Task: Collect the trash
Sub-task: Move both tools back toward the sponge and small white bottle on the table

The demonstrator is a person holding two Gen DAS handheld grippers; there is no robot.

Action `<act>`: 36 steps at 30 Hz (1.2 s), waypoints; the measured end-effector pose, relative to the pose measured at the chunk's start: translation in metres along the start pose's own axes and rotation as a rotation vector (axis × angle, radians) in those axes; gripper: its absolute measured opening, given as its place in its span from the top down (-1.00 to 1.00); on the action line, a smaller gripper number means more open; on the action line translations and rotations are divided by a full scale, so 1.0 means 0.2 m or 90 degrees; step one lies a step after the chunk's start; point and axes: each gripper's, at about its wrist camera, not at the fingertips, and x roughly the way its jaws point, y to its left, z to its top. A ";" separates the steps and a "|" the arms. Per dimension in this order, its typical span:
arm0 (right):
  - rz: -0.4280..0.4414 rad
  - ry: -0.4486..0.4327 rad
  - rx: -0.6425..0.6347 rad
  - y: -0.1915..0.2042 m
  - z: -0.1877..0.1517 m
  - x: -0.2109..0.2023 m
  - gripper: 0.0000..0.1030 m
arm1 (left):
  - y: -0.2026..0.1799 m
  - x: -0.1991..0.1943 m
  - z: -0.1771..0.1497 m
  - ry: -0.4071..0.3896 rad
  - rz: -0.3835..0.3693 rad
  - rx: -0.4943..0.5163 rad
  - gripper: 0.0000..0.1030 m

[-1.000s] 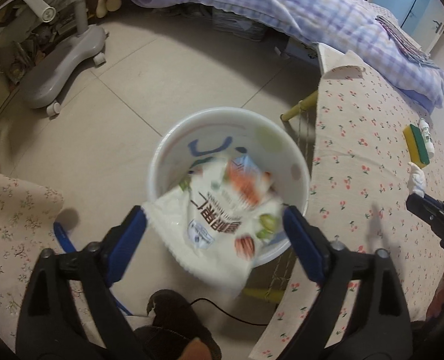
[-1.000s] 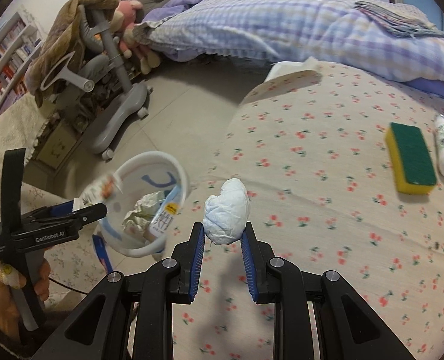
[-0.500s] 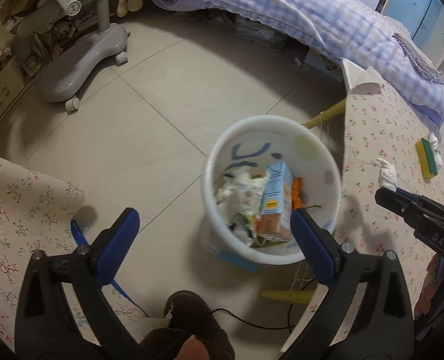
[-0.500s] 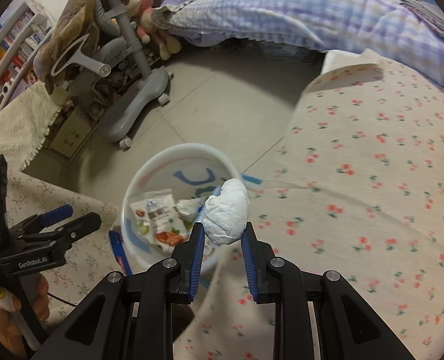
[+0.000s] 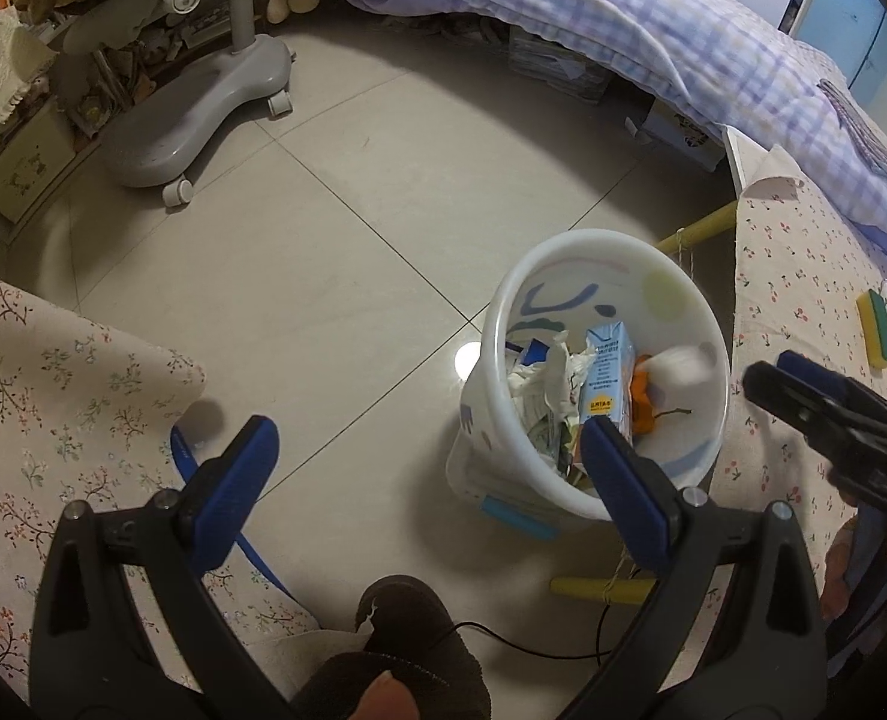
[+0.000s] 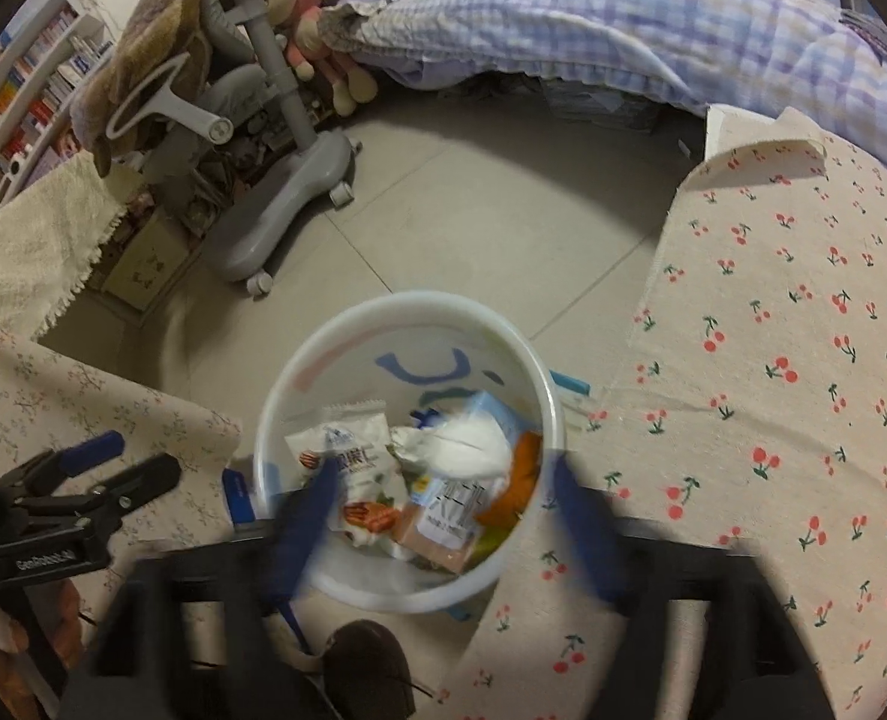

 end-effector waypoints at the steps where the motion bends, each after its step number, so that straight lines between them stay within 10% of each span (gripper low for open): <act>1: 0.009 -0.007 -0.002 0.01 0.00 -0.01 -0.67 | 0.00 0.00 0.00 -0.001 -0.001 0.000 -0.95; 13: -0.005 -0.019 -0.021 -0.06 -0.05 -0.19 -0.70 | -0.07 -0.03 -0.01 -0.003 -0.018 0.017 -0.95; 36: -0.127 -0.113 0.128 -0.82 -0.19 -0.80 -0.83 | -0.67 -0.09 -0.03 0.000 -0.078 0.102 -0.95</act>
